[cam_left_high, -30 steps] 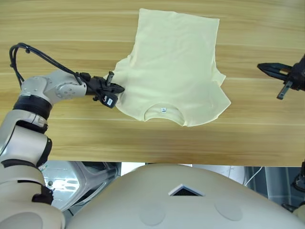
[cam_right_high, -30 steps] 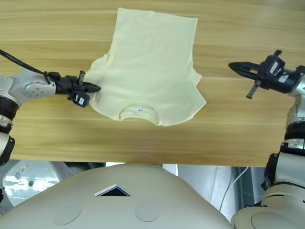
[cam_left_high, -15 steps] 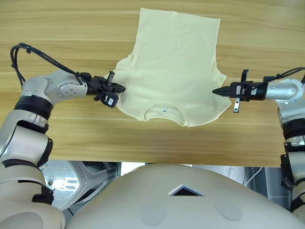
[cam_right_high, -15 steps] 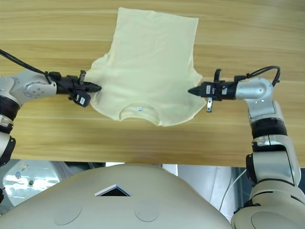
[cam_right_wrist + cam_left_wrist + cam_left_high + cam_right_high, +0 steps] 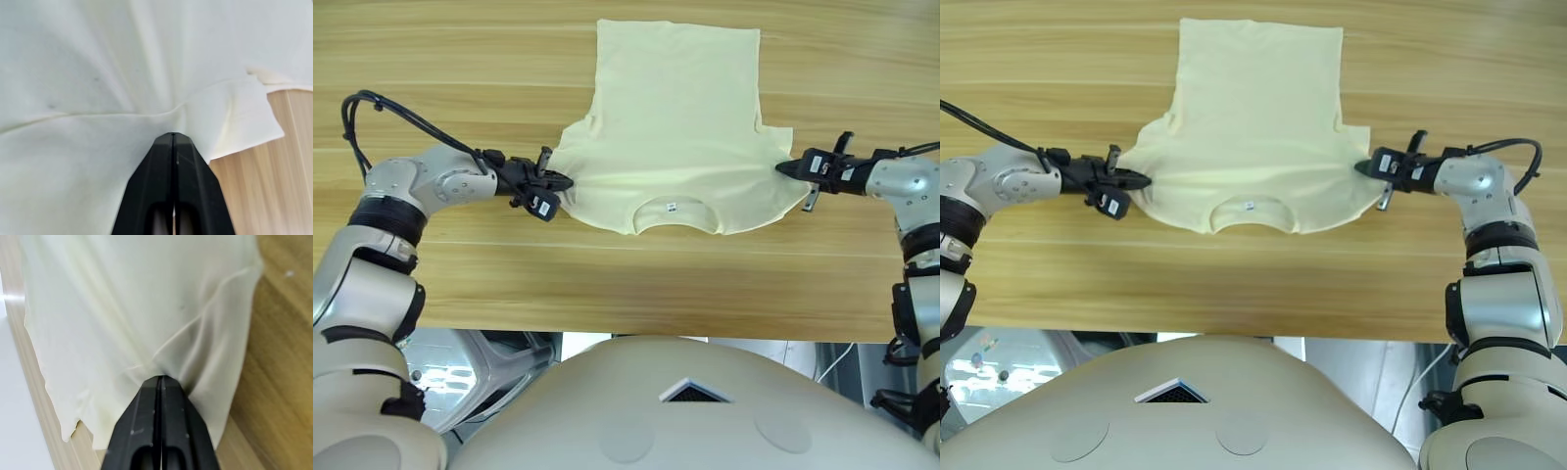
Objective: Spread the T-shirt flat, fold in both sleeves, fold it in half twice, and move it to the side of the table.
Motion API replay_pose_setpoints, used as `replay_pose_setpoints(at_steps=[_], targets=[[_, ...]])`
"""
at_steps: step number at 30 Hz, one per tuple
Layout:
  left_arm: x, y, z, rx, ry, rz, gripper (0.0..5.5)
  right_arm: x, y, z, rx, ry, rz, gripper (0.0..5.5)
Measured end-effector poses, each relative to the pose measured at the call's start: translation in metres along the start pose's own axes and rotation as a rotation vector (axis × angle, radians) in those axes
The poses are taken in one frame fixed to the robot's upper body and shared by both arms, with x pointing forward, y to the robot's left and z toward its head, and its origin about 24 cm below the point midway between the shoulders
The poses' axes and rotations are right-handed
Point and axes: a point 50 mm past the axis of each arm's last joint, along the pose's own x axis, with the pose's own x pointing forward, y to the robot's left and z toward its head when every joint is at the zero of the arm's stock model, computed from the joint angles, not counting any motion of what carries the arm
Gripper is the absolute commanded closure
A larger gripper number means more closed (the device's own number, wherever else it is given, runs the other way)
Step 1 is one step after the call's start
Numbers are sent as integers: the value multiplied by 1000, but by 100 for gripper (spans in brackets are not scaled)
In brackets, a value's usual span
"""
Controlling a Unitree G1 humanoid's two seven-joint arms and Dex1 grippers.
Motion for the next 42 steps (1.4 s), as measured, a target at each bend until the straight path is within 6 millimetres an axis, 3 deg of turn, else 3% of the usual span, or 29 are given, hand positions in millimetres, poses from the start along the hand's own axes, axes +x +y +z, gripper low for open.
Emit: replay_pose_setpoints(at_steps=[13, 16, 20, 23, 28, 34, 39, 42], targets=[[6, 3, 3, 1, -14, 25, 550, -70, 8, -53, 289, 97, -162, 549], [6, 2, 3, 1, -14, 27, 550, -87, -1, -52, 337, 15, -229, 549], [6, 2, 3, 1, -14, 29, 550, -94, -9, -43, 349, -111, -240, 549], [5, 2, 3, -3, -15, 32, 550, -91, -13, -35, 330, -184, -229, 549], [-2, -4, 8, -35, -51, 34, 550, -66, -18, -17, 288, -275, -210, 549], [-36, -27, 13, -8, -28, -74, 550, -35, -42, 20, 182, -341, -242, 549], [-62, -41, 21, 10, 47, -146, 550, -6, -40, 38, 152, -348, -199, 549], [-66, -48, 42, -23, 1, -156, 550, 4, -36, 40, 154, -324, -168, 549]])
